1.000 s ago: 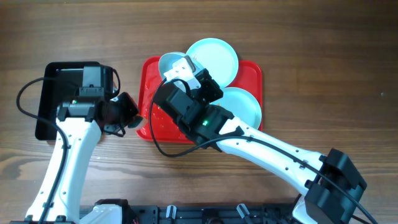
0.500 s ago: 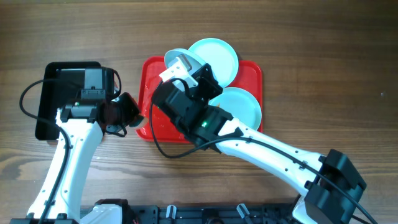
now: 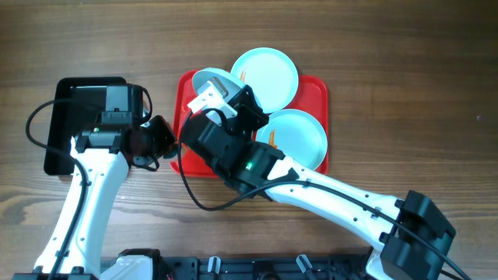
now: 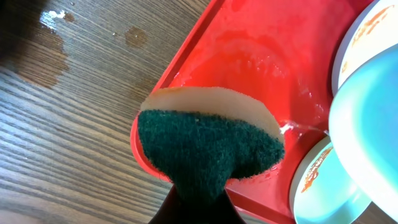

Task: Clean dirty plates on tray and stack at the side
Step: 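Lift the cleaned plate up and over the top plate with the right gripper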

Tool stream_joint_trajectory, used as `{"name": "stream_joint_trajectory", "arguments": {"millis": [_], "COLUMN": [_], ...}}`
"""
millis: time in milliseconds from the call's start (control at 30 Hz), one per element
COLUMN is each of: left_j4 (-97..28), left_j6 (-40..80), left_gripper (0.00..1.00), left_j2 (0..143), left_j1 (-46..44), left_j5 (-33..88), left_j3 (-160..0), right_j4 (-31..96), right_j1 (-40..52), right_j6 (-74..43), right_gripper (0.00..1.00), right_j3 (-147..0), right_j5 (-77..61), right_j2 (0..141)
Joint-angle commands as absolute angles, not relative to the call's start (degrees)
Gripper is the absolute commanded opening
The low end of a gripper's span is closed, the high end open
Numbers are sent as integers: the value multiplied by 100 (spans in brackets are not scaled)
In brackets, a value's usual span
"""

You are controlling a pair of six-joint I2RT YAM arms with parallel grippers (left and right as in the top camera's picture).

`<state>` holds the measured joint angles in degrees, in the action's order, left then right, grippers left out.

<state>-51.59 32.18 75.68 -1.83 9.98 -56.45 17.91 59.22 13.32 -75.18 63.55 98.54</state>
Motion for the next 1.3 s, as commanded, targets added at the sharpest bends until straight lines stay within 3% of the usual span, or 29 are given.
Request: {"name": "stream_joint_trajectory", "arguments": {"millis": [0,300,467,867,1067,1267], "left_j4": [-5144,-5144,-5144,-5144,-5146,-5144], "left_j6": [3190,3192,3190,3192,3190,3190], "left_gripper": [4,4,4,4,4,4], "left_j2": [7511,7511,7511,7511,7511,7511], "left_j1": [-204,-204,-204,-204,-204,-204], "left_j5": [1092,1092,1092,1092,1092,1090], "left_j3": [-5605,-5605,-5605,-5605,-5605,-5603], "right_j4": [1761,1876,2425,2932,3114,3120], "right_j1": [5929,5929,5896,5819,5437,4895], "right_j6": [1009,582,-38,-1063,-1745,-2298], "right_gripper": [4,4,4,4,4,4], "right_j3": [-7649,-7649,-7638,-7638,-7653,-7662], "right_j5": [6541,6012,4637,4056,4012,2871], "right_j2": [9727,9727,9730,9730,9717,9299]}}
